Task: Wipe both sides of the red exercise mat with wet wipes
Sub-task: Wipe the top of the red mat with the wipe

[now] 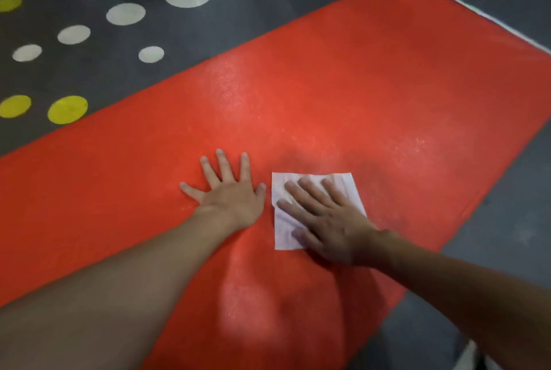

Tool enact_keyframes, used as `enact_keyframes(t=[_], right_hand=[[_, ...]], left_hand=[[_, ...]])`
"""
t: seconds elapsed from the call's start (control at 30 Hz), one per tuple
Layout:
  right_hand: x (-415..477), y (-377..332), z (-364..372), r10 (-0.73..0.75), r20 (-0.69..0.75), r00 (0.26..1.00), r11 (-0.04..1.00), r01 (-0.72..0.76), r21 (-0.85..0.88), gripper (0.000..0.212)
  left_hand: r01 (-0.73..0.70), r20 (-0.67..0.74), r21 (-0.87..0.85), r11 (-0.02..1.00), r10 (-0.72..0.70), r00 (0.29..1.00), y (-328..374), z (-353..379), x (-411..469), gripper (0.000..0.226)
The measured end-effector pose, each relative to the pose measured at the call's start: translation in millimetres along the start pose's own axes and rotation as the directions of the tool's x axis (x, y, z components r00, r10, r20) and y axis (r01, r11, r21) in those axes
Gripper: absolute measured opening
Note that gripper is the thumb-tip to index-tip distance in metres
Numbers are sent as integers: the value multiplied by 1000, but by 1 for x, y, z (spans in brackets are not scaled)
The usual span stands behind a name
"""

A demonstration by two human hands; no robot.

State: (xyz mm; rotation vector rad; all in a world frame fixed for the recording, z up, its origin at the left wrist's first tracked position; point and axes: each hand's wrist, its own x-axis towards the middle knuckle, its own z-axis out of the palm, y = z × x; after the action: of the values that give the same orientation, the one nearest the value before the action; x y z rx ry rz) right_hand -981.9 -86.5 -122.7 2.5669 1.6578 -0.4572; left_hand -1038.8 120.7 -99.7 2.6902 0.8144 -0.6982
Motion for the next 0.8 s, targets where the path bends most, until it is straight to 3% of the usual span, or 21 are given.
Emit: enact_keyframes(t=[0.03,0.17,0.2,0.27,0.33,0.37,0.47,0.5,0.53,0.6,0.67,0.7,0.8], right_hand=[[-3,15,0,16,-39,999,999,-18,-51,61],[1,34,-2,439,-71,896,898,-437,47,68],[-1,19,3,442,-69,894,896,-438,75,70],[-23,-10,13,255,-46,966,965,-251,73,67],[-38,2,16,43,-12,999,999,-43,-20,61],[-39,21,13,36,-17,999,996,-38,-78,61],[-32,48,7,379,-89,921,925,-381,-5,73],[-32,37,9,425,-90,901,905,-424,29,75],[-34,22,13,407,-84,910,913,-402,66,75],[-53,0,25,199,-64,978,979,-196,58,73],[-73,16,27,20,-72,997,1000,-21,-10,66],[-76,33,27,28,-103,994,998,-34,-61,63],[-79,45,28,381,-124,916,925,-379,37,69]], left_hand=[[-1,8,-28,1000,1,1000,-1,-1,1,73],[-9,45,-66,998,12,999,-10,-5,5,75],[-13,35,-68,998,15,999,-10,-5,4,76],[-25,35,-46,999,27,999,-9,-7,2,79],[-28,80,-6,1000,28,996,-15,-14,3,87],[-31,114,23,999,29,993,-18,-16,1,95],[-49,202,107,993,26,979,-9,-15,-15,122],[-49,218,121,991,21,976,-4,-11,-22,129],[-44,221,129,991,15,975,0,-7,-29,134],[-29,209,111,993,6,978,5,2,-43,138],[-24,204,75,997,8,979,6,7,-50,137],[-27,215,72,997,11,976,6,9,-55,139],[-43,234,88,995,22,972,8,20,-72,141]])
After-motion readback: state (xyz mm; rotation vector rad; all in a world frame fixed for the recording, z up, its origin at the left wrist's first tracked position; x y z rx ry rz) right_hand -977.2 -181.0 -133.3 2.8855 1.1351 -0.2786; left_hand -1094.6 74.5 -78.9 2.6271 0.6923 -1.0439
